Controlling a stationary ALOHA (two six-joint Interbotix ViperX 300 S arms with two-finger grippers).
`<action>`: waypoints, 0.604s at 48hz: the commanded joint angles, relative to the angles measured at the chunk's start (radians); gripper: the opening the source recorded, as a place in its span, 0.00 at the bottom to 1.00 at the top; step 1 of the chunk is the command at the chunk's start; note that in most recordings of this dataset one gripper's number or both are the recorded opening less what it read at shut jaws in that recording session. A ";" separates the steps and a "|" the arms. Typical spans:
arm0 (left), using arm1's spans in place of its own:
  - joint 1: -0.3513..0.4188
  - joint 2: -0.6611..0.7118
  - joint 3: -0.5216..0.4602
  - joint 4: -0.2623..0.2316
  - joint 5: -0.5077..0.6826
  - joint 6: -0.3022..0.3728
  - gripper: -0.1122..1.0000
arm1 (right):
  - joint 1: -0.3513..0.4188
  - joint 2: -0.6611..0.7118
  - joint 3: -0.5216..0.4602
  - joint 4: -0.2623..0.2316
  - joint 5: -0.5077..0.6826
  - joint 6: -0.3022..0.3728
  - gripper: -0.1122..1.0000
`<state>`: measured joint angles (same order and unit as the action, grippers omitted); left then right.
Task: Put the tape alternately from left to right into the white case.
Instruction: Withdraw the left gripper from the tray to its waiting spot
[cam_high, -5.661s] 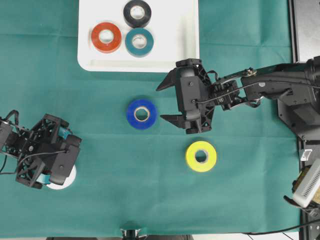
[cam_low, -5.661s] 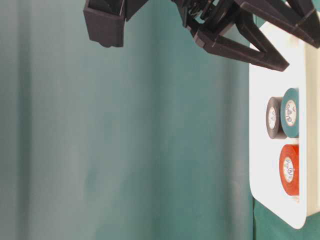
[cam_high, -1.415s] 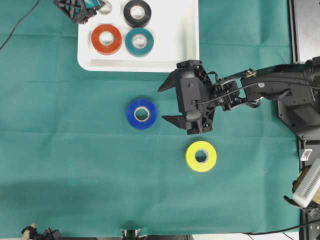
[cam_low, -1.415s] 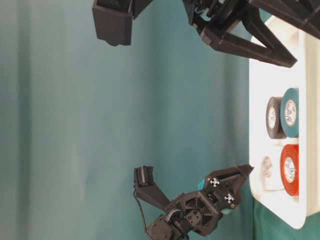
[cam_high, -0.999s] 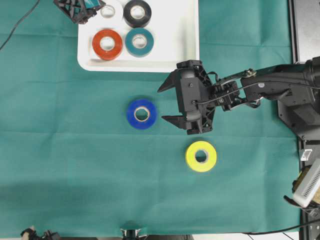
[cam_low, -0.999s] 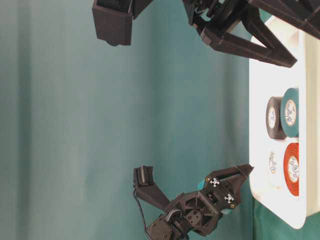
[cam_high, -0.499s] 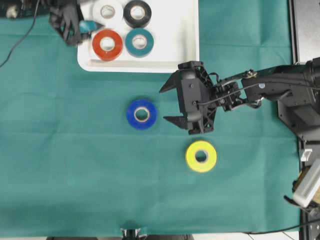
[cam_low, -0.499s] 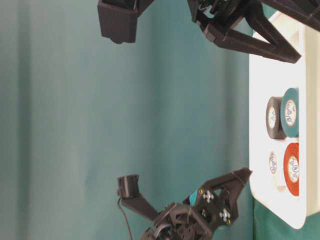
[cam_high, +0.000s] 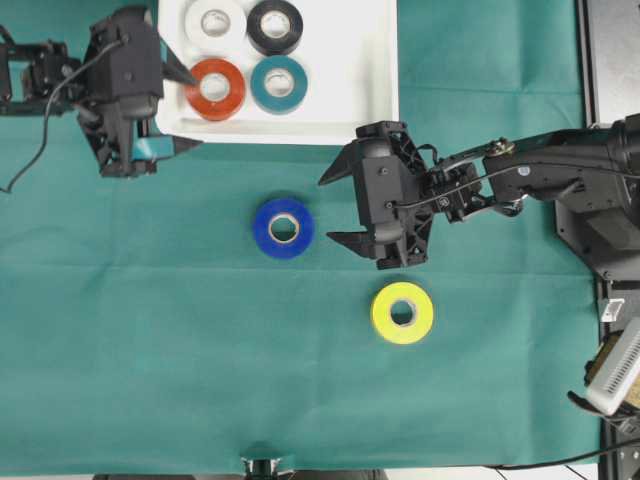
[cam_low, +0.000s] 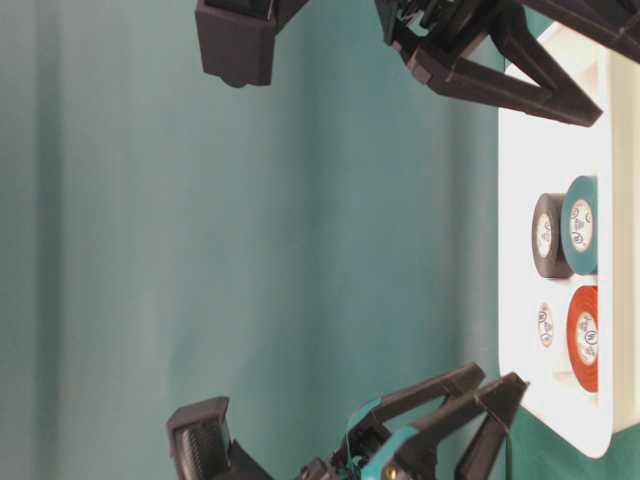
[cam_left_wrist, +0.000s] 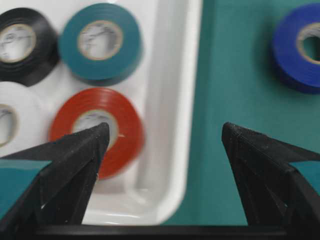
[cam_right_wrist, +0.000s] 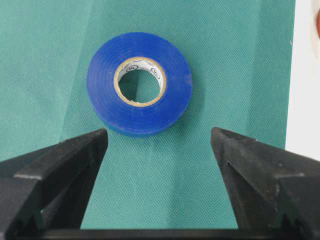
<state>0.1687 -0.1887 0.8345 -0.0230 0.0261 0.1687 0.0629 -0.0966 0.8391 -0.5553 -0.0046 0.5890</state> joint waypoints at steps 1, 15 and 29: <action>-0.037 -0.025 -0.005 0.000 -0.003 0.000 1.00 | 0.002 -0.011 -0.011 0.002 -0.008 0.000 0.87; -0.147 -0.025 0.011 -0.003 -0.003 -0.005 1.00 | 0.002 -0.011 -0.009 0.002 -0.008 0.000 0.87; -0.235 -0.025 0.028 -0.003 -0.003 -0.008 1.00 | 0.002 -0.011 -0.012 0.000 -0.006 0.000 0.87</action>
<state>-0.0552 -0.1933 0.8682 -0.0245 0.0276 0.1626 0.0629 -0.0966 0.8391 -0.5553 -0.0046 0.5890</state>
